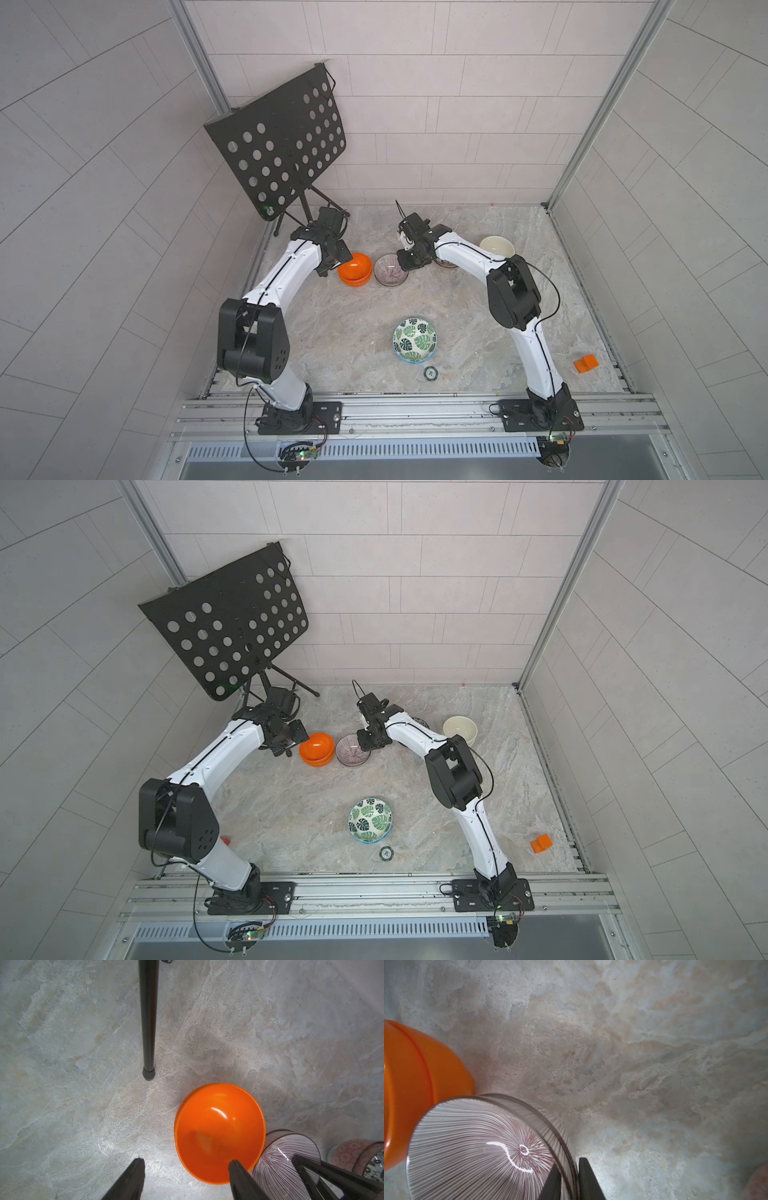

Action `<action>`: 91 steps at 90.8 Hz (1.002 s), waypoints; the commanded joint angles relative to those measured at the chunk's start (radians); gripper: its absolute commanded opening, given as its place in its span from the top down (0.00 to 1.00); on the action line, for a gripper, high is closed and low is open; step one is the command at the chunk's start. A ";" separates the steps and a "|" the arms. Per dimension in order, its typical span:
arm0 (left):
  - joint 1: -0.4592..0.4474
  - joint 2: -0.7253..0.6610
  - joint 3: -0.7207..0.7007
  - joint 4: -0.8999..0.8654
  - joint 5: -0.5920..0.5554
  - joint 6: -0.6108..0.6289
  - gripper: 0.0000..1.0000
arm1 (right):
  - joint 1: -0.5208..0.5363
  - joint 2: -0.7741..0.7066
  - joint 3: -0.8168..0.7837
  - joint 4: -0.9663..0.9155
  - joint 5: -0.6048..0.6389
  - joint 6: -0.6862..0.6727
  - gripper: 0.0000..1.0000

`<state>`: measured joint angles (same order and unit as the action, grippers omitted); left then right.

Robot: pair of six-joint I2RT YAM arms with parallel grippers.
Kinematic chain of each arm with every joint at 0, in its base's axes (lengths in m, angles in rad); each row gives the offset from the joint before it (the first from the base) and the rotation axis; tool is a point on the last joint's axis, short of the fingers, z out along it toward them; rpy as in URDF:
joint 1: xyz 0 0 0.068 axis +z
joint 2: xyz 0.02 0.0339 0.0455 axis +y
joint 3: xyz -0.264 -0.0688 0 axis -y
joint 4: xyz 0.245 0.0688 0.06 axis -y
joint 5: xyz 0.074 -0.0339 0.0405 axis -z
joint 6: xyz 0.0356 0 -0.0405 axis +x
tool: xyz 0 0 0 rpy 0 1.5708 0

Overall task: Stack the bowls
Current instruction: Adjust the bowl at the center of the board.

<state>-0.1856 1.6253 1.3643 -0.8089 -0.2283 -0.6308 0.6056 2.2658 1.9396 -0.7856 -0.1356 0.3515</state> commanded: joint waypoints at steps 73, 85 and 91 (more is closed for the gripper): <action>-0.002 -0.004 -0.011 0.013 0.015 0.008 0.34 | 0.007 0.009 0.001 0.023 -0.006 0.000 0.81; -0.002 -0.006 -0.013 0.017 0.017 0.008 0.34 | 0.010 0.008 0.002 0.020 -0.006 -0.001 0.81; -0.001 -0.006 -0.014 0.017 0.017 0.007 0.34 | 0.011 0.006 0.002 0.020 -0.004 -0.002 0.80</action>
<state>-0.1856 1.6253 1.3643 -0.7933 -0.2241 -0.6289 0.6048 2.2658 1.9396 -0.7776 -0.1352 0.3519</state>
